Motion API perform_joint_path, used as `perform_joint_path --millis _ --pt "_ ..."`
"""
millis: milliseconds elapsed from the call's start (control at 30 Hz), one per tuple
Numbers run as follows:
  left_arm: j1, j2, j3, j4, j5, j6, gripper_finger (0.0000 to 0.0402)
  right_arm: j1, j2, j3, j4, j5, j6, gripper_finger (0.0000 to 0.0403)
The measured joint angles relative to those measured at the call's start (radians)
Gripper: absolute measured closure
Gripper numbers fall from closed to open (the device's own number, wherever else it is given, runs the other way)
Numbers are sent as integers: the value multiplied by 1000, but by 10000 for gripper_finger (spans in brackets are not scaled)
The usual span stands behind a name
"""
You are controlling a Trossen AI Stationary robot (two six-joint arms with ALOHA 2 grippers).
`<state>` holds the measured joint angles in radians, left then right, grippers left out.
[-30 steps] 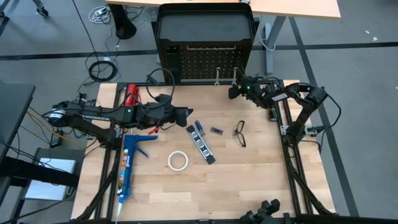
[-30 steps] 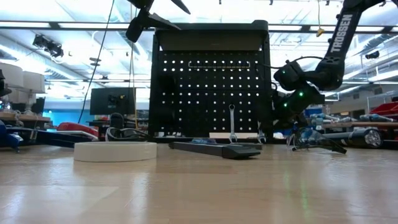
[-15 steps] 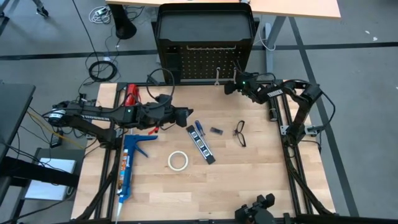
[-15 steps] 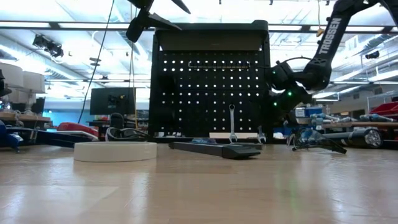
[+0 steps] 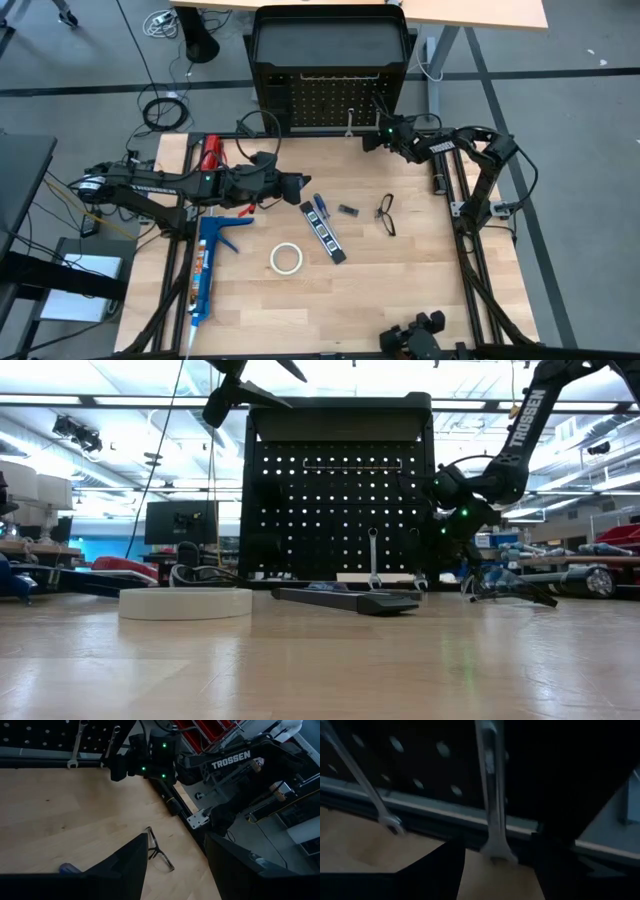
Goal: Hang tools onto peg board
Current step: Unhang the right wrench from the black pegboard
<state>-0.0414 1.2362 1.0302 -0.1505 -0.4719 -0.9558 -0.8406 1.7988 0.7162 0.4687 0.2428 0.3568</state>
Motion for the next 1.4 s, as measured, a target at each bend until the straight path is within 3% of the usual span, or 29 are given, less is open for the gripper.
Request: perform_joint_path --millis 367,700,767,1000,1133,1400 --pt "0 0 0 0 2 0 200 -1 0 0 -34 0 -19 247" --pt "0 0 0 0 2 0 200 -1 0 0 -36 -35 -43 383" --pt "0 0 0 0 2 0 200 -1 0 0 -37 -57 -47 394" --pt "0 0 0 1 1 0 200 -1 0 0 -37 -75 -44 395" --pt "0 0 0 1 1 0 200 -4 -4 0 -39 -174 -44 384" --pt "0 0 0 3 1 0 200 -6 -4 0 13 -200 -17 237"
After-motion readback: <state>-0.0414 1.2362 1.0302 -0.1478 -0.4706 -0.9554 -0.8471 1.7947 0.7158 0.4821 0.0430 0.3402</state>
